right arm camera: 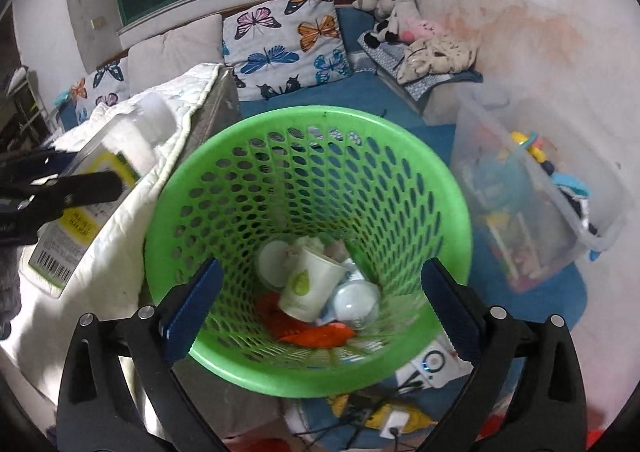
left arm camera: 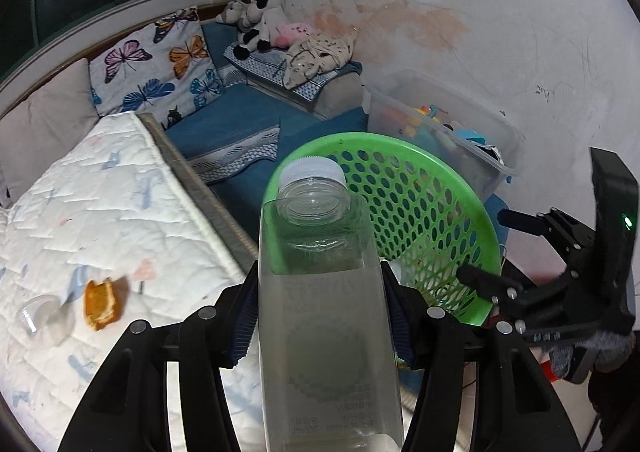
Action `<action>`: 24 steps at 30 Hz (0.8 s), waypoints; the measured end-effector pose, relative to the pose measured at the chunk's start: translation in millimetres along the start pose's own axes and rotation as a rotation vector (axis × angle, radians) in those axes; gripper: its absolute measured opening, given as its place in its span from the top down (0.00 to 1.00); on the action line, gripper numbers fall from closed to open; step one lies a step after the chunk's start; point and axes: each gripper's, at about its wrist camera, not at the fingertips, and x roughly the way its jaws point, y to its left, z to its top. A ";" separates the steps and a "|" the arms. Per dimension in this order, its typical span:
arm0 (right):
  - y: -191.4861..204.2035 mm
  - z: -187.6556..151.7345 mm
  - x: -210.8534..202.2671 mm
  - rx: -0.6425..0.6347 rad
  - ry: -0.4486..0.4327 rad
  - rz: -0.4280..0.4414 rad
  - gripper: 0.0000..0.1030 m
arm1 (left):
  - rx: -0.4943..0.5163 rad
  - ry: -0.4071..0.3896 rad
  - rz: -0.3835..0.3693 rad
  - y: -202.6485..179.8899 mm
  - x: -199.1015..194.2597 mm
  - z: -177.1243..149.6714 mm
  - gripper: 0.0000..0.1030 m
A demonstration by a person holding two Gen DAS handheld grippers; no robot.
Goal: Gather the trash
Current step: 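Carry bottle and cup over the green basket and open both tools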
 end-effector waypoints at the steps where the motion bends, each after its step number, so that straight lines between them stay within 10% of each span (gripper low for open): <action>1: -0.6 -2.2 -1.7 -0.005 -0.004 -0.006 0.04 | 0.002 0.004 -0.004 -2.6 3.7 1.7 0.48; 18: -24.2 -16.8 -16.9 0.074 -0.034 -0.006 0.04 | -0.006 0.082 -0.044 -35.2 64.0 26.2 0.46; 24: -24.8 -19.1 -22.6 0.099 -0.051 0.012 0.04 | -0.026 0.034 -0.054 -32.4 54.8 26.5 0.32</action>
